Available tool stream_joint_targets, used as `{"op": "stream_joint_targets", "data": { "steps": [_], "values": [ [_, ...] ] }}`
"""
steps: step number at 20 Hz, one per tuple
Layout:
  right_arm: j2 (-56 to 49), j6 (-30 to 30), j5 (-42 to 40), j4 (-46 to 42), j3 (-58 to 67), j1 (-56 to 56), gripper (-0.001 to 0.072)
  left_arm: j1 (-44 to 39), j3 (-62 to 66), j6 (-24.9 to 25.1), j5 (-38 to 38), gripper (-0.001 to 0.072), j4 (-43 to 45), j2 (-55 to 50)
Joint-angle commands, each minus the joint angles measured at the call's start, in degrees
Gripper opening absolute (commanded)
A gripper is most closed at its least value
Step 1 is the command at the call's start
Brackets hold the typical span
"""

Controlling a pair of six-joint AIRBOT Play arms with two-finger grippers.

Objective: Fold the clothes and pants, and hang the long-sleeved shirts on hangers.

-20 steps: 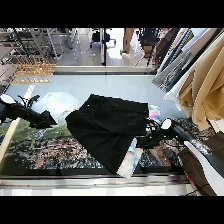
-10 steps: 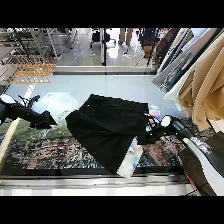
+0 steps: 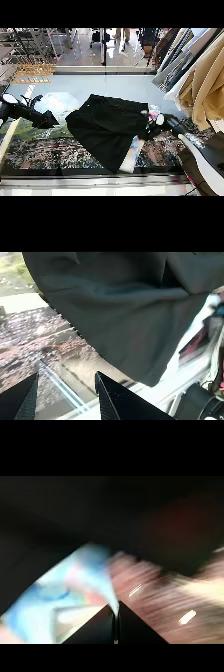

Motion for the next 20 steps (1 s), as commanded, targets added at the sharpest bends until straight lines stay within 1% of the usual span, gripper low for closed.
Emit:
{"op": "stream_joint_targets", "data": {
  "steps": [1,2,3,4,5,6,7,8,9,10,11,13,15,17,20],
  "values": [
    [-0.6,13.0,-13.3,-12.6,7.4,-5.2,0.0013,-0.5,-0.1,0.0,0.0,0.0365,-1.0,0.0],
    [-1.4,14.7,-16.2,-11.1,9.3,-7.7,0.0015,-1.0,-0.2,-0.2,0.0,0.0366,-1.8,0.0],
    [-2.8,14.8,-16.8,-8.5,11.2,-10.1,0.0017,-1.8,-0.4,-0.2,0.0,0.0366,-2.0,-0.1],
    [-4.1,14.8,-15.3,-5.5,12.9,-12.4,0.0036,-2.5,-0.7,-0.6,0.7,0.0366,-1.9,-0.1],
    [-5.0,14.6,-11.9,-1.7,14.0,-14.8,0.0232,-3.2,-1.5,-2.2,2.4,0.0366,-2.0,-0.1],
    [-5.0,12.9,-6.9,2.1,14.2,-17.5,0.0454,-3.8,-2.4,-3.0,4.4,0.0367,-2.0,-0.1],
    [-5.0,7.8,-0.7,6.4,14.1,-20.2,0.0536,-4.3,-3.6,-3.7,6.0,0.0369,-2.0,-0.1],
    [-4.9,3.9,6.3,9.8,13.7,-22.8,0.0511,-4.8,-4.8,-3.8,7.0,0.0384,-2.3,-0.1],
    [-4.2,1.9,11.1,12.1,12.0,-25.0,0.0503,-5.4,-6.4,-3.8,7.9,0.0431,-2.8,-0.1],
    [-2.7,0.4,13.9,14.4,9.0,-27.1,0.0499,-6.0,-8.1,-3.8,8.8,0.0547,-3.4,-0.1],
    [-0.1,-1.1,15.3,17.1,4.5,-29.1,0.0499,-6.8,-10.0,-3.7,9.9,0.0611,-4.5,-0.1],
    [5.7,-4.4,16.8,20.7,-5.7,-32.1,0.0501,-8.3,-13.2,-2.7,13.4,0.0611,-6.9,-0.1],
    [10.0,-6.8,17.7,21.5,-13.4,-33.4,0.0504,-9.9,-15.0,-1.9,18.4,0.0611,-7.6,-0.1],
    [11.1,-6.9,17.3,22.1,-16.6,-33.4,0.0508,-11.6,-15.5,-1.9,22.6,0.061,-7.6,-0.1],
    [11.1,-6.9,14.9,25.5,-17.5,-33.4,0.0507,-13.9,-15.5,-3.0,27.5,0.061,-8.0,-0.1]
  ]
}}
